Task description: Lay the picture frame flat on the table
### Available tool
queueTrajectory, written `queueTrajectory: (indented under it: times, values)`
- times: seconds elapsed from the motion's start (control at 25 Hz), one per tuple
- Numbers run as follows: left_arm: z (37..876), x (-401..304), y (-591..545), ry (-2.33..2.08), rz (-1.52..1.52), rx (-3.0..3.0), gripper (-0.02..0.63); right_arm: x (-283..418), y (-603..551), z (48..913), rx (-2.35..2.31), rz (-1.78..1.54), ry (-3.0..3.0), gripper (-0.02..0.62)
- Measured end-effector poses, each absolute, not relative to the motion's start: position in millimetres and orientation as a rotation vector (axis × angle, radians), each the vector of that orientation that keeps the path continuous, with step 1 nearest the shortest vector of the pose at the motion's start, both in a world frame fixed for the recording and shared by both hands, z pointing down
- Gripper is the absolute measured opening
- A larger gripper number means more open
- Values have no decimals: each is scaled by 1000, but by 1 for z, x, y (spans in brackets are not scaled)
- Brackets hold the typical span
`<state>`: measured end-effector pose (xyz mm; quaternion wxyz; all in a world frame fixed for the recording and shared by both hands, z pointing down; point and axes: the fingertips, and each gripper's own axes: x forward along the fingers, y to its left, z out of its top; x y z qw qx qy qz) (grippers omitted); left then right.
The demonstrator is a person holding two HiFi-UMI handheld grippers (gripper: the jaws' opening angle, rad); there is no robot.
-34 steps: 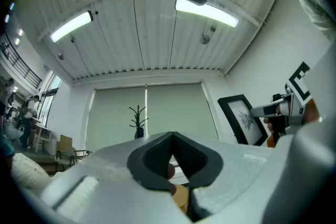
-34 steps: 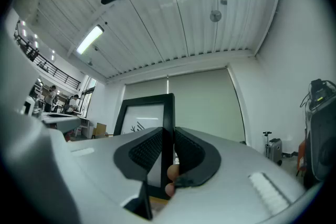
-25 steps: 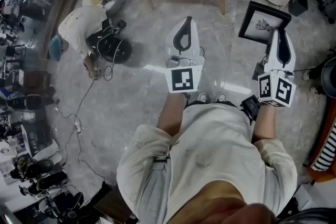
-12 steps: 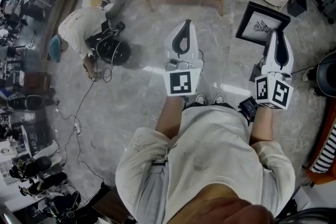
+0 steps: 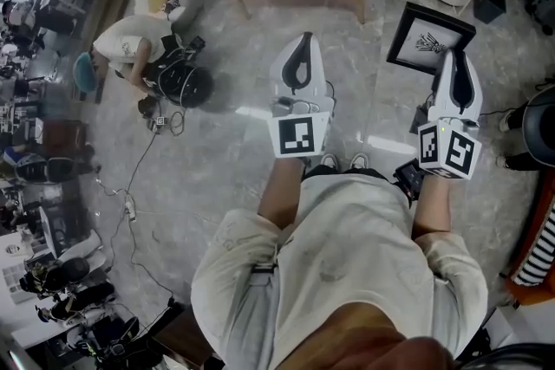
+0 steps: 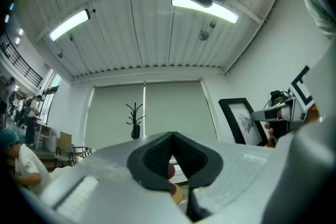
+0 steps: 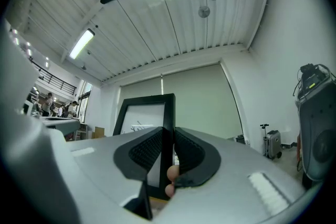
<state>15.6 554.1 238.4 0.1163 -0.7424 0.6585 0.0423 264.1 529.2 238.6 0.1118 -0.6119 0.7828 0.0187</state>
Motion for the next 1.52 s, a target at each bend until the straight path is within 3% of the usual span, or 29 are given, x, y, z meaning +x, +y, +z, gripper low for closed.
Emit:
queueTrajectory:
  times: [0.72, 1.52]
  values:
    - [245, 31, 545, 1938, 102, -2150, 5, 282, 511, 245, -1789, 56, 2310, 74]
    - [256, -49, 433, 1953, 133, -2150, 5, 197, 406, 251, -1813, 95, 2338, 74]
